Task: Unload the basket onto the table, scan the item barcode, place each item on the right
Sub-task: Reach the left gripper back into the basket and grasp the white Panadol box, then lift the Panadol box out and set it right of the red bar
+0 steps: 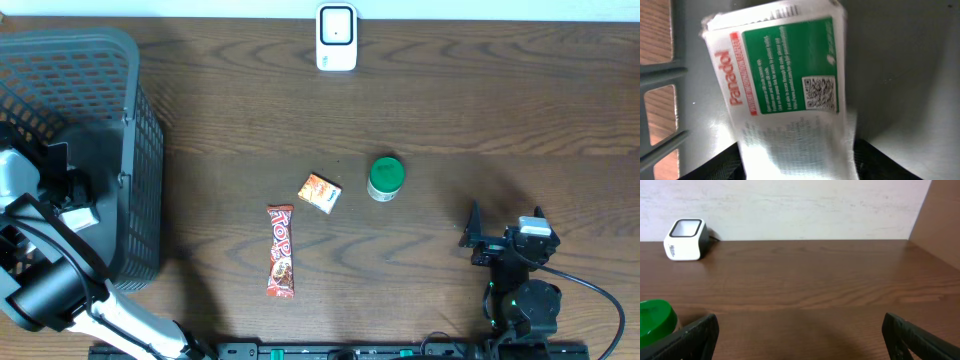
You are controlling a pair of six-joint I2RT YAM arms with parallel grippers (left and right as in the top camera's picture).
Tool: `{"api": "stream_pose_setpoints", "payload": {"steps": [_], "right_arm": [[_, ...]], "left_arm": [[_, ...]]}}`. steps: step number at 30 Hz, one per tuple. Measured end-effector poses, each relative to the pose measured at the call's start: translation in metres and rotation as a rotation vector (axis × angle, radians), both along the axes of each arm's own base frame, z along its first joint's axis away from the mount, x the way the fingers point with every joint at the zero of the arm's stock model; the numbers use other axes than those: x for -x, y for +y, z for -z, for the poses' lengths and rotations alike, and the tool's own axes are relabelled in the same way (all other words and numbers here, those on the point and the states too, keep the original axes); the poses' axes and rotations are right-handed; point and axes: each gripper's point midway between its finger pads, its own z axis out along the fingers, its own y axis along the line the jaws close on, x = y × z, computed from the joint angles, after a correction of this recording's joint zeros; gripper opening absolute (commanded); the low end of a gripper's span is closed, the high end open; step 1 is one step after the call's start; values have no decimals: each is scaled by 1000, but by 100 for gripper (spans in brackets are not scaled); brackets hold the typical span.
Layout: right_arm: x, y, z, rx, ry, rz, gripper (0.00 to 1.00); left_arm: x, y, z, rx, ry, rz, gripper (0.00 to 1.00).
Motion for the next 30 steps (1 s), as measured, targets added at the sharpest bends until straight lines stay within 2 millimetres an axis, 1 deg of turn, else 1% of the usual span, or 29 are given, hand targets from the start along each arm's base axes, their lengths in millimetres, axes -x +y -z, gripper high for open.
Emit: {"api": "stream_pose_setpoints", "payload": {"steps": [5, 6, 12, 13, 22, 24, 25, 28, 30], "right_arm": [[0, 0, 0, 0, 0, 0, 99], [0, 0, 0, 0, 0, 0, 99], [0, 0, 0, 0, 0, 0, 99], [0, 0, 0, 0, 0, 0, 99], [0, 0, 0, 0, 0, 0, 99], [0, 0, 0, 0, 0, 0, 99], [0, 0, 0, 0, 0, 0, 99], [0, 0, 0, 0, 0, 0, 99], [0, 0, 0, 0, 0, 0, 99]], "left_arm": [[-1, 0, 0, 4, -8, -1, 65], [-1, 0, 0, 7, -10, -2, 59], [-5, 0, 1, 13, -29, -8, 53], [-5, 0, 1, 15, -32, -9, 50], [-7, -1, 0, 24, -42, -27, 50], [-7, -1, -1, 24, -44, -33, 49], [-7, -1, -2, 22, -47, -37, 46], [-9, 1, -16, 3, -77, -55, 45], [-13, 3, -42, -34, -134, -69, 45]]}}
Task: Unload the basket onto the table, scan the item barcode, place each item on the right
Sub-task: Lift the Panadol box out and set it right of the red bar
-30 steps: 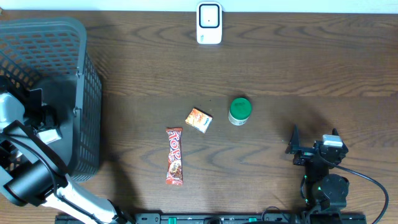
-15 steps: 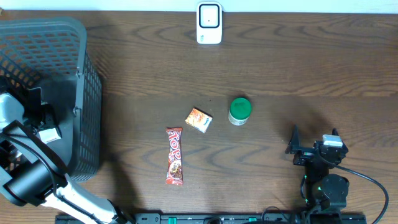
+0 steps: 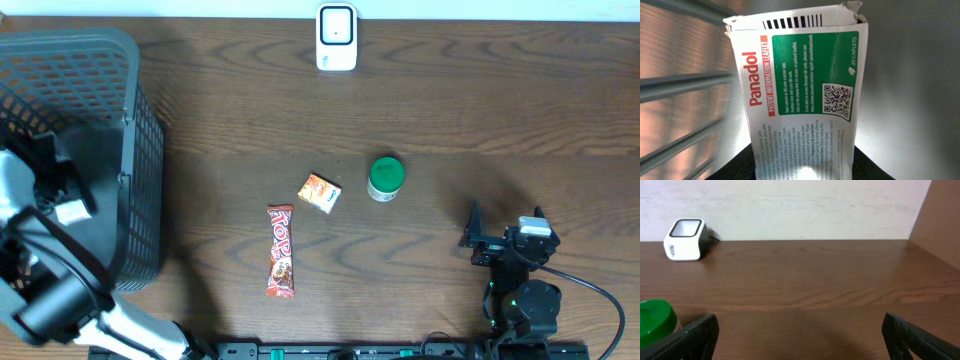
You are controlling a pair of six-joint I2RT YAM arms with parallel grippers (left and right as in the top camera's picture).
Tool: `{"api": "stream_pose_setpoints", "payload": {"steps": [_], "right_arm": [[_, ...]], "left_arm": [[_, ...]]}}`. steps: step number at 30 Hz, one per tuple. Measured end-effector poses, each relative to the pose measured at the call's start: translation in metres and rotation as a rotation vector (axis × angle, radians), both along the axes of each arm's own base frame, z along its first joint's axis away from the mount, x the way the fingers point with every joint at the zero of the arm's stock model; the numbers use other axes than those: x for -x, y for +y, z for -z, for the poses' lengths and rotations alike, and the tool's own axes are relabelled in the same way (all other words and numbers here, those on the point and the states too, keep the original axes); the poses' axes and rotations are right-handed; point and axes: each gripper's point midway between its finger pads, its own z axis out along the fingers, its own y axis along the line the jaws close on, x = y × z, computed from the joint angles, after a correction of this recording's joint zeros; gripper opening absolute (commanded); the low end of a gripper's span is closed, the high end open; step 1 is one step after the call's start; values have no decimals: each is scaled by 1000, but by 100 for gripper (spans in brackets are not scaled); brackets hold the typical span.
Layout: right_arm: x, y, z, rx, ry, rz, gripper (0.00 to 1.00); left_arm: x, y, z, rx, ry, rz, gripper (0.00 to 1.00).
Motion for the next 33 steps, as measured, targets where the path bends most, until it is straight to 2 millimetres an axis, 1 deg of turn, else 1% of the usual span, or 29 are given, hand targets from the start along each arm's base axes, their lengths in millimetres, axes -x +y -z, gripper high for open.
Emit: {"api": "stream_pose_setpoints", "payload": {"steps": [2, 4, 5, 8, 10, 11, 12, 14, 17, 18, 20, 23, 25, 26, 28, 33], "right_arm": [[0, 0, 0, 0, 0, 0, 99], [0, 0, 0, 0, 0, 0, 99], [0, 0, 0, 0, 0, 0, 99], [0, 0, 0, 0, 0, 0, 99], [0, 0, 0, 0, 0, 0, 99], [0, 0, 0, 0, 0, 0, 99], [0, 0, 0, 0, 0, 0, 99], [0, 0, 0, 0, 0, 0, 99], [0, 0, 0, 0, 0, 0, 99], [0, 0, 0, 0, 0, 0, 99], [0, 0, 0, 0, 0, 0, 99], [0, 0, 0, 0, 0, 0, 99], [0, 0, 0, 0, 0, 0, 99], [0, 0, 0, 0, 0, 0, 99], [0, 0, 0, 0, 0, 0, 99], [0, 0, 0, 0, 0, 0, 99]], "left_arm": [[-3, -1, -30, -35, -71, -6, 45], [-7, -5, -74, -78, -180, -9, 45], [-7, -7, -84, -86, -208, -11, 45], [-9, -23, -131, -85, -350, -13, 44], [-12, -41, -160, -51, -456, 8, 45], [-12, -49, -170, -34, -494, 21, 45], [-13, -62, -184, 4, -550, 38, 45], [-12, -84, -204, 61, -625, 78, 45], [-6, -131, -235, 188, -729, 165, 45], [-4, -143, -241, 219, -749, 192, 45], [2, -177, -255, 314, -787, 266, 45], [13, -219, -266, 423, -798, 355, 45], [23, -251, -269, 502, -775, 423, 45], [26, -260, -268, 522, -765, 441, 45], [34, -287, -267, 584, -729, 506, 45], [45, -337, -265, 663, -666, 663, 45]]}}
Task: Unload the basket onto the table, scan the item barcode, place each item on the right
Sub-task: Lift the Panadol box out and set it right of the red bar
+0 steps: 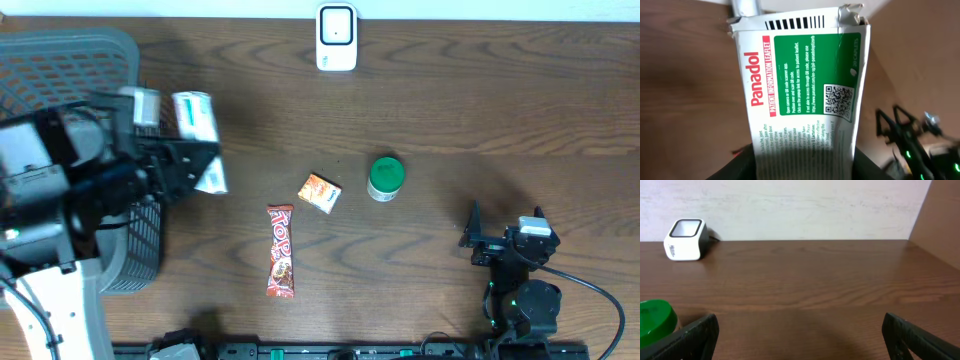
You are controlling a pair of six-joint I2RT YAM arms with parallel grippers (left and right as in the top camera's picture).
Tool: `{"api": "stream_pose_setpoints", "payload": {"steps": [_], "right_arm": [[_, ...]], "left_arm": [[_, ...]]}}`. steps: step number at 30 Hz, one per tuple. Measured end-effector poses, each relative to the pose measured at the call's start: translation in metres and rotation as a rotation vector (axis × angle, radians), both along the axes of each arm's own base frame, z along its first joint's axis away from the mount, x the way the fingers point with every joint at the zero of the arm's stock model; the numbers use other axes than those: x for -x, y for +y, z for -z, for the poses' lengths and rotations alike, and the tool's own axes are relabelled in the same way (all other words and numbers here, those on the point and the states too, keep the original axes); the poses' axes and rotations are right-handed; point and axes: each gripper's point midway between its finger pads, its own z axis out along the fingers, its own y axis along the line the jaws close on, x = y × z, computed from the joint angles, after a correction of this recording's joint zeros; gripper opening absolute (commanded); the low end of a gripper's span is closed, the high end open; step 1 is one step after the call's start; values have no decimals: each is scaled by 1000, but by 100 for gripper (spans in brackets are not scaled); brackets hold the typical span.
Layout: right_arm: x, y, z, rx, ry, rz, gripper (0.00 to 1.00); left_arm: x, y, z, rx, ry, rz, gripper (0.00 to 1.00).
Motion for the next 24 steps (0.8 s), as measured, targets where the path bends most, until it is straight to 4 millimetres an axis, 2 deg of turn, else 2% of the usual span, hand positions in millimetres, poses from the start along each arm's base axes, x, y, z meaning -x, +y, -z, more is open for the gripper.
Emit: {"api": "stream_pose_setpoints", "payload": {"steps": [2, 6, 11, 19, 23, 24], "right_arm": [[0, 0, 0, 0, 0, 0, 99], [0, 0, 0, 0, 0, 0, 99], [0, 0, 0, 0, 0, 0, 99], [0, 0, 0, 0, 0, 0, 99], [0, 0, 0, 0, 0, 0, 99], [0, 0, 0, 0, 0, 0, 99]], "left_arm": [[5, -20, 7, -21, 15, 68, 45], [12, -44, 28, -60, 73, 157, 45], [12, -81, 68, -99, 171, 297, 45], [8, -120, 158, -201, 411, 444, 45], [8, -128, 200, -285, 510, 481, 45], [9, -128, 218, -322, 556, 489, 45]]}}
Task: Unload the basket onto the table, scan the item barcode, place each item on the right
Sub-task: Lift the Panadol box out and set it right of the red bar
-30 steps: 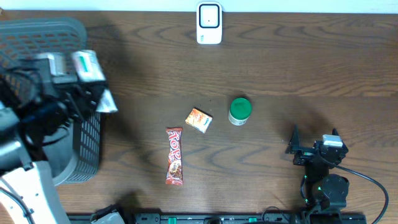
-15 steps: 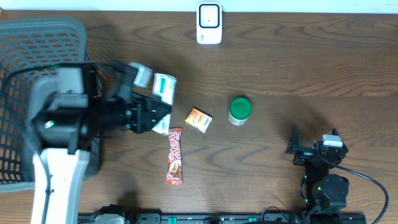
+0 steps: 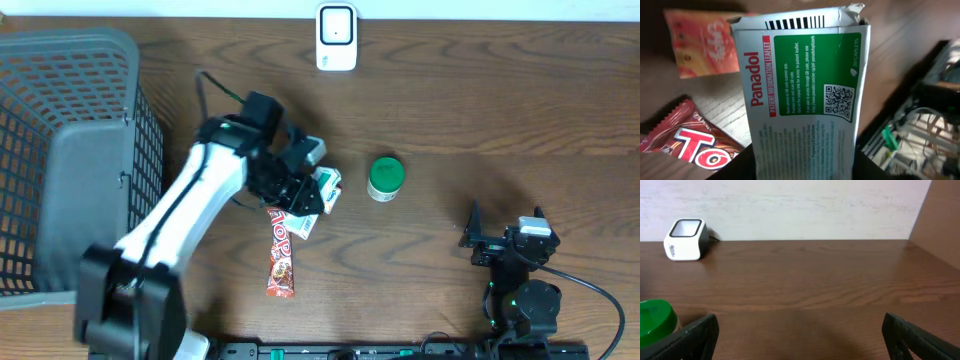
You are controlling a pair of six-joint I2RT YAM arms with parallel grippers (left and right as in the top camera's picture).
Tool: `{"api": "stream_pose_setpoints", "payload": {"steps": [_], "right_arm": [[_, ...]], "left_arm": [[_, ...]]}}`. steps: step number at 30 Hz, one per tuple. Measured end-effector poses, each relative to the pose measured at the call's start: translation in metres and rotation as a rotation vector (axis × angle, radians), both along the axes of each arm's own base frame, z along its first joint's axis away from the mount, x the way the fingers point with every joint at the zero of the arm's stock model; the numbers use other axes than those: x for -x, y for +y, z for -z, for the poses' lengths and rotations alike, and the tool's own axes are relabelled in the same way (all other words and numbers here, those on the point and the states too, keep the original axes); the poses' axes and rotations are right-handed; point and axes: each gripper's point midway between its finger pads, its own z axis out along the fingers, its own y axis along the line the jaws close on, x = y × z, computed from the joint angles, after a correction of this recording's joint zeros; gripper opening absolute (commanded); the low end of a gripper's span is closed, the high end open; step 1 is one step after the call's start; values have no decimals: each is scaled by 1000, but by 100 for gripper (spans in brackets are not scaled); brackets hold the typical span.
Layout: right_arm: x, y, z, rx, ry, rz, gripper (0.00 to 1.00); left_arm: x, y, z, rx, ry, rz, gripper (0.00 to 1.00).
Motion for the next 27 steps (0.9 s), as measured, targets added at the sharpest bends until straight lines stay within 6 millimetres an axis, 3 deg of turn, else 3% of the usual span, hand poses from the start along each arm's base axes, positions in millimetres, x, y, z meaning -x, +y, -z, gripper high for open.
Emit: {"api": "stream_pose_setpoints", "payload": {"steps": [4, 9, 14, 16, 24, 25, 27], "right_arm": [[0, 0, 0, 0, 0, 0, 99], [0, 0, 0, 0, 0, 0, 99], [0, 0, 0, 0, 0, 0, 99], [0, 0, 0, 0, 0, 0, 99], [0, 0, 0, 0, 0, 0, 99], [0, 0, 0, 0, 0, 0, 99], [0, 0, 0, 0, 0, 0, 99]], "left_arm": [[3, -3, 38, -82, 61, 46, 45], [6, 3, 64, -206, 65, 90, 45], [4, 4, 71, -254, 27, 114, 46], [6, 1, 75, -258, 10, 135, 50], [51, -19, 111, -275, -10, 293, 51], [53, -21, 113, -272, -18, 300, 53], [52, -27, 113, -261, -40, 310, 70]]}}
